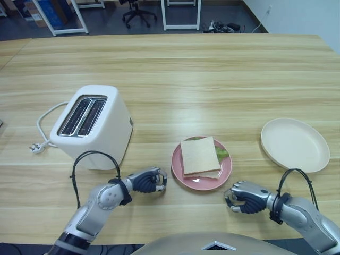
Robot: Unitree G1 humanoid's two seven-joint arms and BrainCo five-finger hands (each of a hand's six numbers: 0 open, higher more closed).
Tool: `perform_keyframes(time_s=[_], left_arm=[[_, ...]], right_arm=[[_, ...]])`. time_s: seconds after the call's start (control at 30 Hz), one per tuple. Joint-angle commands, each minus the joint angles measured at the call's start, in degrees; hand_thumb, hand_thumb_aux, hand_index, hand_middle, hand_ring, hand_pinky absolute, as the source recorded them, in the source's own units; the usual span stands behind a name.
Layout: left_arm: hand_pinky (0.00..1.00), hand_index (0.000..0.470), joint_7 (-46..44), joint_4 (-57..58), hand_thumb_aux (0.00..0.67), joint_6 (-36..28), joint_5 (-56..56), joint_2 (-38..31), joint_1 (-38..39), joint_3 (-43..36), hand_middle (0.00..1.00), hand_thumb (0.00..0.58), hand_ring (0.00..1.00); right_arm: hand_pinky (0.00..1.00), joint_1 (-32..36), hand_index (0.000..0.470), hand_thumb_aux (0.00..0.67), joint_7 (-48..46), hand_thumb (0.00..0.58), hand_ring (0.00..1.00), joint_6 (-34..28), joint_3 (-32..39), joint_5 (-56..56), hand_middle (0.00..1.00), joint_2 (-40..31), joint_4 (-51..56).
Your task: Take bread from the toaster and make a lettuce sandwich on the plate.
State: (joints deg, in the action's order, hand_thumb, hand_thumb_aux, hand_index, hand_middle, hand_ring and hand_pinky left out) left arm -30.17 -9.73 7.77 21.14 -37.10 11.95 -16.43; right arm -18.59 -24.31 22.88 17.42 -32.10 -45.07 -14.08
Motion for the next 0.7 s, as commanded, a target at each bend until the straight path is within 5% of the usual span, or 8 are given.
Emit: perform_keyframes(time_s=[0.03, 0.27, 0.33, 0.37, 0.43, 0.47, 0.5, 0.7], left_arm=[[1.0, 0.47, 0.64, 10.65, 0.67, -4.42, 6.86, 2.69, -2.79, -5.66, 1.0, 0.58, 1.0], [0.97, 0.369, 6.78, 24.56, 0.525, -4.68, 12.78, 6.25, -15.39, -7.52, 0.97, 0.553, 0.97], [0.73, 0.24, 9.79, 27.37, 0.342, -5.09, 14.9, 6.61, -17.82, -7.81, 0.73, 0.441, 0.73], [0.04, 0.0, 11.59, 28.6, 0.0, -5.08, 15.71, 6.85, -18.82, -7.75, 0.04, 0.0, 0.04], [0.0, 0.0, 15.74, 30.25, 0.0, -4.63, 17.15, 7.34, -20.38, -7.42, 0.0, 0.0, 0.0], [0.0, 0.0, 17.11, 29.85, 0.0, -3.76, 16.72, 7.33, -20.14, -6.75, 0.0, 0.0, 0.0], [0.0, 0.0, 17.98, 28.16, 0.0, -2.68, 15.55, 6.87, -18.79, -5.57, 0.0, 0.0, 0.0], [0.0, 0.0, 24.41, 12.81, 0.0, 9.78, -0.54, 6.97, -5.36, 7.94, 0.0, 0.0, 0.0]], right_arm=[[1.0, 6.67, 0.47, 0.67, 3.81, 0.58, 1.0, -1.19, 3.39, -7.93, 1.0, 4.56, 8.56], [1.0, 22.35, 0.47, 0.67, 20.0, 0.58, 1.0, -2.8, 2.58, -13.45, 1.0, 11.63, 24.47], [1.0, 25.31, 0.47, 0.67, 23.94, 0.58, 1.0, -2.89, 3.18, -15.19, 1.0, 12.73, 28.23], [1.0, 26.36, 0.47, 0.67, 25.83, 0.58, 1.0, -3.05, 3.46, -16.0, 1.0, 13.19, 29.72], [1.0, 27.34, 0.47, 0.67, 29.4, 0.58, 1.0, -3.8, 4.02, -18.14, 1.0, 13.55, 31.37], [0.0, 26.61, 0.28, 0.399, 31.61, 0.485, 0.0, -3.66, 3.52, -18.55, 0.0, 13.24, 30.71], [0.0, 25.18, 0.004, 0.005, 32.72, 0.009, 0.0, -3.16, 2.57, -17.79, 0.0, 12.74, 29.16], [0.0, 5.61, 0.0, 0.0, 29.51, 0.0, 0.0, 0.92, -11.41, -2.33, 0.0, 6.74, 6.32]])
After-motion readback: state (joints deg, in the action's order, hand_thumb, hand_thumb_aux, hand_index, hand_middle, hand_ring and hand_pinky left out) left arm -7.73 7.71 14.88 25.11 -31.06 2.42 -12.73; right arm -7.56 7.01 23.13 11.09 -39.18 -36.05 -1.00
